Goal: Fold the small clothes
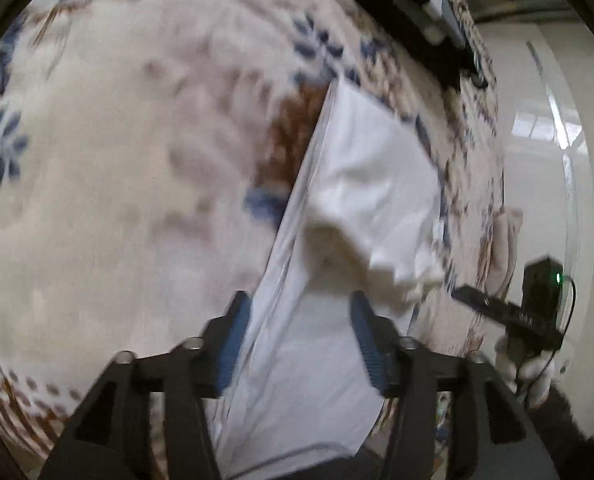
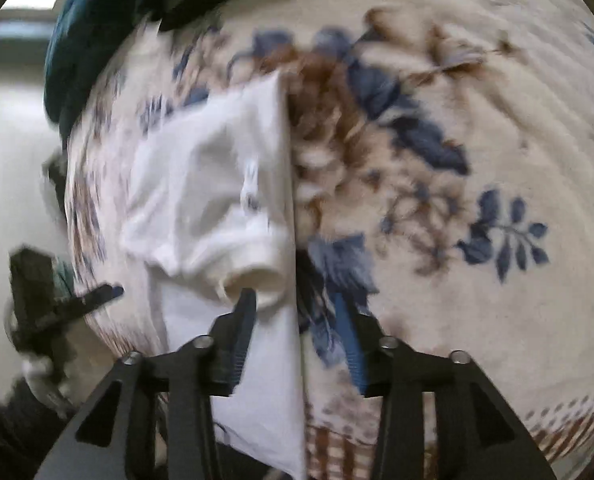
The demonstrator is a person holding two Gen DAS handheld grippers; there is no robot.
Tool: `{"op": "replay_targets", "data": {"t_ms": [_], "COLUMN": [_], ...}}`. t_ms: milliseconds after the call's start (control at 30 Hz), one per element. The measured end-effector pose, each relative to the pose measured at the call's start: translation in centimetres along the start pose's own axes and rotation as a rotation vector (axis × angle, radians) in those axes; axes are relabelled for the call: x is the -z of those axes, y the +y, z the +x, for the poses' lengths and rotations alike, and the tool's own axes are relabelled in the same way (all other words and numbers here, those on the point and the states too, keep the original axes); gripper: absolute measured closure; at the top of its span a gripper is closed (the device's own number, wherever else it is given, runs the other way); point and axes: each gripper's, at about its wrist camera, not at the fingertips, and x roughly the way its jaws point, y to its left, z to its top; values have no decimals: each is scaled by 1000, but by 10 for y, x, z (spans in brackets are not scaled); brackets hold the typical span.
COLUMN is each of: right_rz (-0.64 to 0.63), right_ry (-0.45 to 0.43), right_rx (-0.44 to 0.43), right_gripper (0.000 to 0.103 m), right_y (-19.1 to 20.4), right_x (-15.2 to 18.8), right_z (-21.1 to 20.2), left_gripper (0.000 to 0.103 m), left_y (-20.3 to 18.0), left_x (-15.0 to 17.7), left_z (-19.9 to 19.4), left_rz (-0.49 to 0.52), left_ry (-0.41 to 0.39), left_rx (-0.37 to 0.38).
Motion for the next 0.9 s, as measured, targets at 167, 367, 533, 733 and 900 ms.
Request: {"op": "replay_targets", "data": {"t_ms": [167,367,533,733,900], "right_rz": [66,-72,-56,155,236], "right_ry": [-167,-54,85,13,69], "right_rx": [-119,19,179,-21,-53], "right_gripper": [58,59,64,58,58], "right_y": [19,62,49,20,-8], "right_x": [-16,-22,-1,36,110], "right_z": [-14,39,69,-3,-13], "left_gripper": [50,50,50,34,33], "left_y": [-38,-38,-22,-13,27], "left_x": [-44,-49,-18,46,108], "left_z": [16,69,51,-31,-18], "left_rz": [110,158,187,158,49], "left_ry": [-78,31,51,-23,78], "left_rx": [3,-154,-181,-58,-87]}}
